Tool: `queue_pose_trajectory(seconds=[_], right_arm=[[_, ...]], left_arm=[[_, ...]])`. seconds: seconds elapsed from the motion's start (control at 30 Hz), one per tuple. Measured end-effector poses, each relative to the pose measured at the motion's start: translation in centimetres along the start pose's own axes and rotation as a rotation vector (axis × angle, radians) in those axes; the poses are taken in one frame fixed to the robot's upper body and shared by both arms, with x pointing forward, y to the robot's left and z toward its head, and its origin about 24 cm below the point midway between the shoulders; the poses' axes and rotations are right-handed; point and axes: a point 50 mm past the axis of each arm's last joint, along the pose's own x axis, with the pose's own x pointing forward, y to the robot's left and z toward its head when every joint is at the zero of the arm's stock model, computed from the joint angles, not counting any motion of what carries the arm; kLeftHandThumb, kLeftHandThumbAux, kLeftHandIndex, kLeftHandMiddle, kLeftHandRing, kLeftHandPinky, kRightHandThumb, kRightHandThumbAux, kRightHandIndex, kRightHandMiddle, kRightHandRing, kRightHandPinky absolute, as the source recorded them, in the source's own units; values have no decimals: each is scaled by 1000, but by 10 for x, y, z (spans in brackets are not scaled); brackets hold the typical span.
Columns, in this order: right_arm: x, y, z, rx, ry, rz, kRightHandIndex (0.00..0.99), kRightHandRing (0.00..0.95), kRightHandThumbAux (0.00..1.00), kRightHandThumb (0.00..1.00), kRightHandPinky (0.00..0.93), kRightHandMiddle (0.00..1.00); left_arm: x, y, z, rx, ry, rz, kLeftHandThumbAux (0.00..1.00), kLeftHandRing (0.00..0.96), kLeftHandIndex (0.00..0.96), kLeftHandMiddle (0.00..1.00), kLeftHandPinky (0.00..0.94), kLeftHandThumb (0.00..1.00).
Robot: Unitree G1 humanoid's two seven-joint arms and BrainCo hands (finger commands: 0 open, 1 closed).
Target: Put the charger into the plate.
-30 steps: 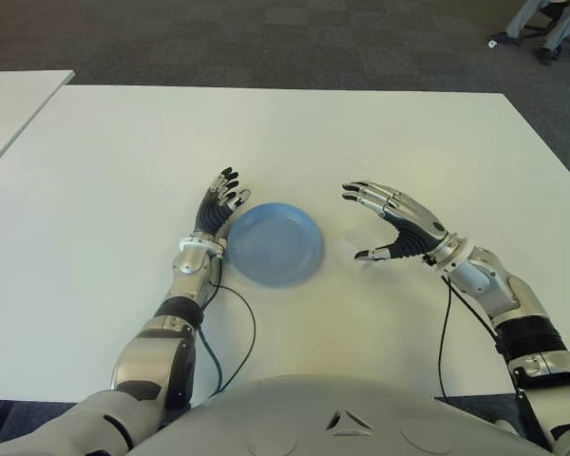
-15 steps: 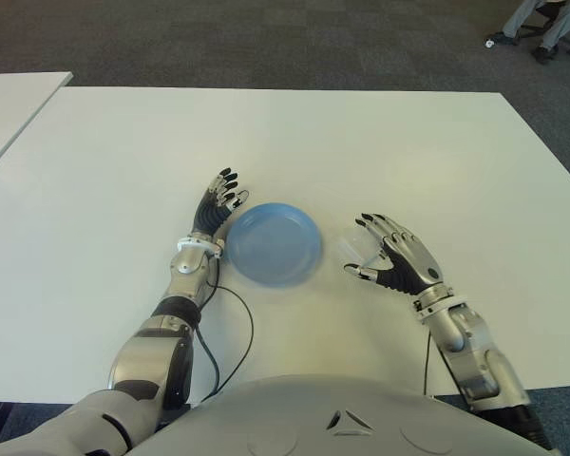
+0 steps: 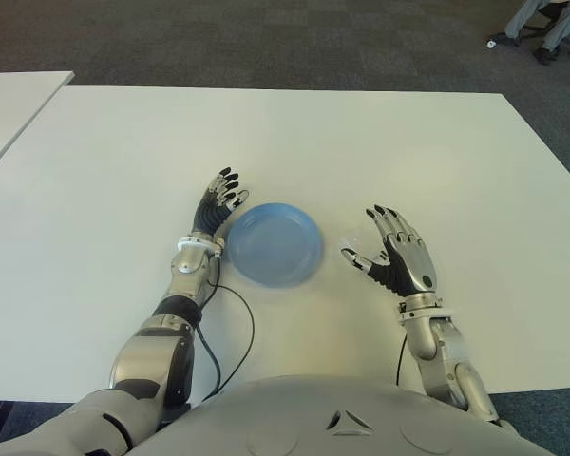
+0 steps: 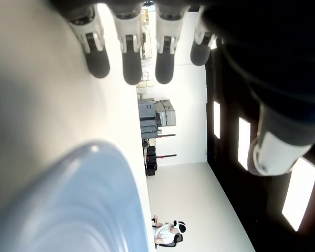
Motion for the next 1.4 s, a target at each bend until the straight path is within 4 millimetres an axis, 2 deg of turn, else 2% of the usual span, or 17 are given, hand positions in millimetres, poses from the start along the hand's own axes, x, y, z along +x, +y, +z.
queue_pose_trajectory(seconds=[0.23, 0.63, 1.17, 1.4], right_arm=[[-16, 16, 9, 67, 64, -18, 0, 0, 191, 351, 0, 0], [-21, 28, 8, 72, 164, -66, 0, 0, 170, 326, 0, 0], [-11, 35, 8, -12, 175, -141, 0, 0, 199, 274, 0, 0], [-9, 39, 7, -27, 203, -128, 0, 0, 196, 289, 0, 0]], left_arm=[[0, 2, 0, -22, 0, 19, 615, 144, 21, 148, 133, 0], [1, 5, 0, -44, 0, 36, 603, 146, 22, 147, 141, 0], [1, 6, 0, -44, 1, 37, 607, 146, 24, 149, 137, 0], [1, 7, 0, -41, 1, 36, 612, 145, 23, 147, 138, 0]])
